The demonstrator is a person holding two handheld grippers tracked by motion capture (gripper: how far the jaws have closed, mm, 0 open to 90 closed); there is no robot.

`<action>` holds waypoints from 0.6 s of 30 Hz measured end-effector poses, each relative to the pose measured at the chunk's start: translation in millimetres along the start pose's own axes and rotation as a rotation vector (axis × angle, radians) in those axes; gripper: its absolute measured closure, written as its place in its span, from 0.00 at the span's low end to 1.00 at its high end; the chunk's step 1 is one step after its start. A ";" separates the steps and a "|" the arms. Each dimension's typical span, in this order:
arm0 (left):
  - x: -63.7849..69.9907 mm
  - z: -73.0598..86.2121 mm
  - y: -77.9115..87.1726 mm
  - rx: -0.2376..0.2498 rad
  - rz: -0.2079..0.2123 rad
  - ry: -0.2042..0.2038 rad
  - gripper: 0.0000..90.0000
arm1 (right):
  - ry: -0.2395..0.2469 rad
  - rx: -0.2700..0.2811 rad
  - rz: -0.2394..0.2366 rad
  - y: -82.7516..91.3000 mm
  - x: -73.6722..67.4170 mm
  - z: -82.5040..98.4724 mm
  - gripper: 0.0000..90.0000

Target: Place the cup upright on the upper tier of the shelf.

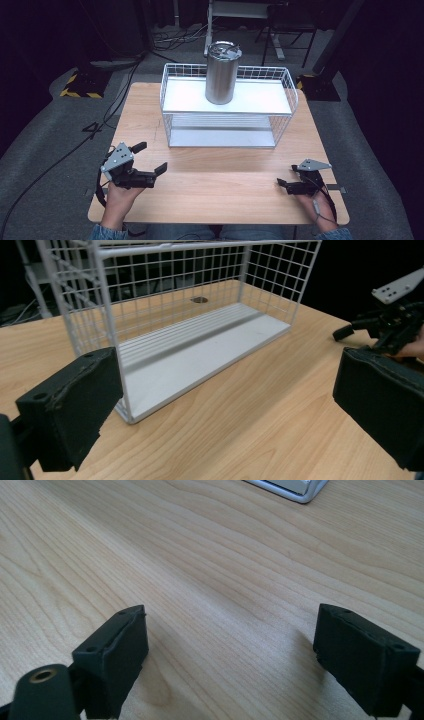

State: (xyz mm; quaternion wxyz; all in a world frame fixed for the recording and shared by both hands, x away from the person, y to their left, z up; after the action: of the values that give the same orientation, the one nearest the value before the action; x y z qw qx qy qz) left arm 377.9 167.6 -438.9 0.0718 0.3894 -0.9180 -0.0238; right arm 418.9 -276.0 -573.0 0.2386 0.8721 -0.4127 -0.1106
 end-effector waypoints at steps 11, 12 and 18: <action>-14.6 45.9 7.3 -0.109 -0.043 0.051 0.00 | 0.000 0.000 0.000 0.0 0.0 0.0 0.16; -15.4 49.0 7.1 -0.116 -0.047 0.052 0.00 | 0.000 0.000 0.000 0.0 0.0 0.0 0.16; -20.2 71.4 5.1 -0.178 -0.065 0.059 0.01 | 0.000 0.000 0.000 0.0 0.0 0.0 0.16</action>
State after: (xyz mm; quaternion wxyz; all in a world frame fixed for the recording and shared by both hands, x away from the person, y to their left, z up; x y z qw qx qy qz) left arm 377.4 184.8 -511.2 0.1323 0.4115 -0.8966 -0.0960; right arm 418.9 -276.0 -573.0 0.2385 0.8721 -0.4127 -0.1107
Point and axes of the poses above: each handheld gripper's, and its own axes: y roughly backward along the jaws, z roughly out of its underside, x roughly to its right, the point moved 10 cm from there along -y, roughly forward along the jaws, and after that the axes turned 12 degrees about x, right-handed, at the moved point
